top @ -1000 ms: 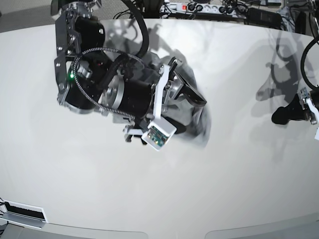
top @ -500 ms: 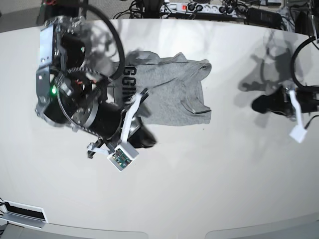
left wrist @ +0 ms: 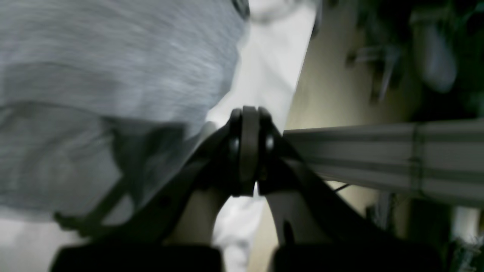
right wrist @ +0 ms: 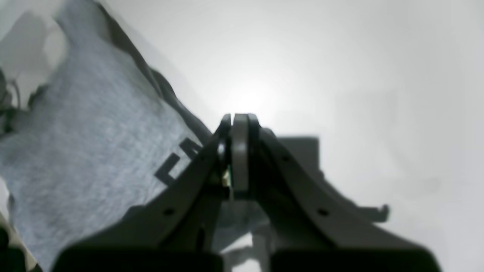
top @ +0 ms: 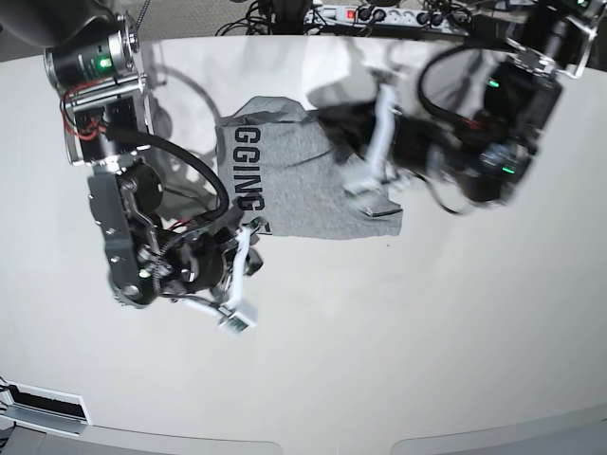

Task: Layout the t-shirt on the table in an organized manner, then fold the t-shirt properly
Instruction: 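Fold the lifted bundle over onto itself with both grippers, then release the folded shirt and pull both grippers away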

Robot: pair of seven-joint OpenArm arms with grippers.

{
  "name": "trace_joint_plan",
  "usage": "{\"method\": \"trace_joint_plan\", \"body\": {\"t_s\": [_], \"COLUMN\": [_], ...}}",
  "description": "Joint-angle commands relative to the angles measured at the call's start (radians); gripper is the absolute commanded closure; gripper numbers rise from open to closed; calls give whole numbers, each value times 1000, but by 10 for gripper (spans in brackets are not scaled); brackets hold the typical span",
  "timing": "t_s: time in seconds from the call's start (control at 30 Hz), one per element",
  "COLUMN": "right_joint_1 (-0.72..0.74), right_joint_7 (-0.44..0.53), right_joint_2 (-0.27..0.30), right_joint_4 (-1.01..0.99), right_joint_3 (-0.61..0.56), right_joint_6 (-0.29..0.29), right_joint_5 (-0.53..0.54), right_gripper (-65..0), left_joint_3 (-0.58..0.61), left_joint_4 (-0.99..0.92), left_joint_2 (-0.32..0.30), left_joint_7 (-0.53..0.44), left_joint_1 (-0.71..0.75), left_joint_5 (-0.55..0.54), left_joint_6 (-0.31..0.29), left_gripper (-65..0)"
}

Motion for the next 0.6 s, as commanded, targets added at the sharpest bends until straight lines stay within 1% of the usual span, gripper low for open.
{"method": "trace_joint_plan", "body": {"t_s": [0.0,0.1,0.23,0.33,0.43,0.47,0.57], "right_joint_1": [40,52,45,40,21,11,-26], "right_joint_7": [19,18,-16,-46,-50,-50,-62], "right_joint_2": [6,20,61,100,135,147,184], "right_joint_4": [-8,-46,-46,-45,-43,-40,-8], "right_joint_3": [-16,-83,-170,-216,-220,-220,-220], "right_joint_6": [3,-13,-11,2,0,0,6], "right_joint_5": [-4,-37,-13,29,111,135,193], "right_gripper": [0,0,0,0,0,0,0], "left_joint_3": [30,132,222,231,230,230,230], "left_joint_4": [16,14,-8,-35,-70,-87,-154], "left_joint_2": [-5,-5,-6,-6,-21,-31,-36], "left_joint_7": [-47,-141,-199,-248,-293,-308,-343], "left_joint_1": [-14,-11,-10,-20,-55,-73,-135], "left_joint_5": [19,148,330,419,502,523,551], "left_joint_6": [-4,-4,-4,-4,-4,-4,-4], "left_gripper": [0,0,0,0,0,0,0]}}
